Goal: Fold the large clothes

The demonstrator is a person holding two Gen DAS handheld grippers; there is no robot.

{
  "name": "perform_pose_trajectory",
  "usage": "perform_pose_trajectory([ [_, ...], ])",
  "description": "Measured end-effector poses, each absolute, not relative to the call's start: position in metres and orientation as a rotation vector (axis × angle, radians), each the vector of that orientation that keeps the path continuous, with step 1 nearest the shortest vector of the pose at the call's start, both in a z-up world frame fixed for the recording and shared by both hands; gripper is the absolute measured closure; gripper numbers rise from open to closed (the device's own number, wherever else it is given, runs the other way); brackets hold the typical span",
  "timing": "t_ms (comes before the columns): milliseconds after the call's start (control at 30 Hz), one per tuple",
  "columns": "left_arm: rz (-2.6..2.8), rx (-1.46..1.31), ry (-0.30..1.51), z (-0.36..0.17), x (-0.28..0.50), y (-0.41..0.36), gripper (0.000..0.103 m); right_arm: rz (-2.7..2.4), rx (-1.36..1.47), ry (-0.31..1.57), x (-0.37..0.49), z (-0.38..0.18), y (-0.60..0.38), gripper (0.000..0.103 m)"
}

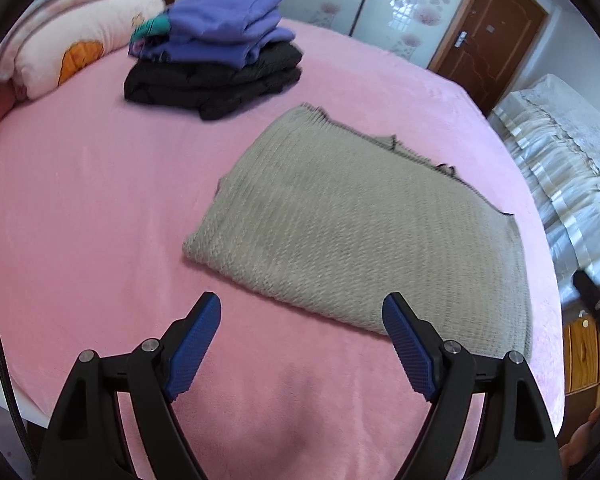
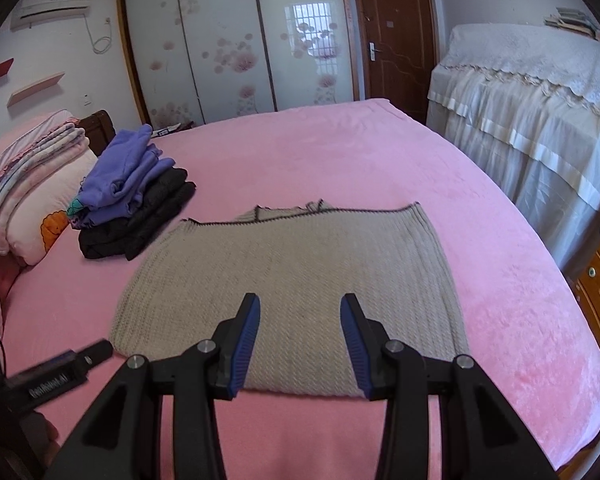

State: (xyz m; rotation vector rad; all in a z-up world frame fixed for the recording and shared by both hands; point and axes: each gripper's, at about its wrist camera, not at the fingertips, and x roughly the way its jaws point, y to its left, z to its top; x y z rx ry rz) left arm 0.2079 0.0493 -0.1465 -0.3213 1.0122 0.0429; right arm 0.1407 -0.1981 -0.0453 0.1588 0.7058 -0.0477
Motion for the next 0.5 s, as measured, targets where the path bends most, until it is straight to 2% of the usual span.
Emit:
perform_pose_trajectory([
  [233, 0.061, -0.366, 1.076, -0.196, 0.223, 0.06, 0.021, -0.041, 0.108, 0.704, 0.176, -0.062, -0.183, 0.062],
  [500, -0.033, -0.623, 1.144, -0.253, 0.239, 0.083, 0.022, -0.053, 0.109, 0.757, 0.206, -0.103, -0.178, 0.064],
])
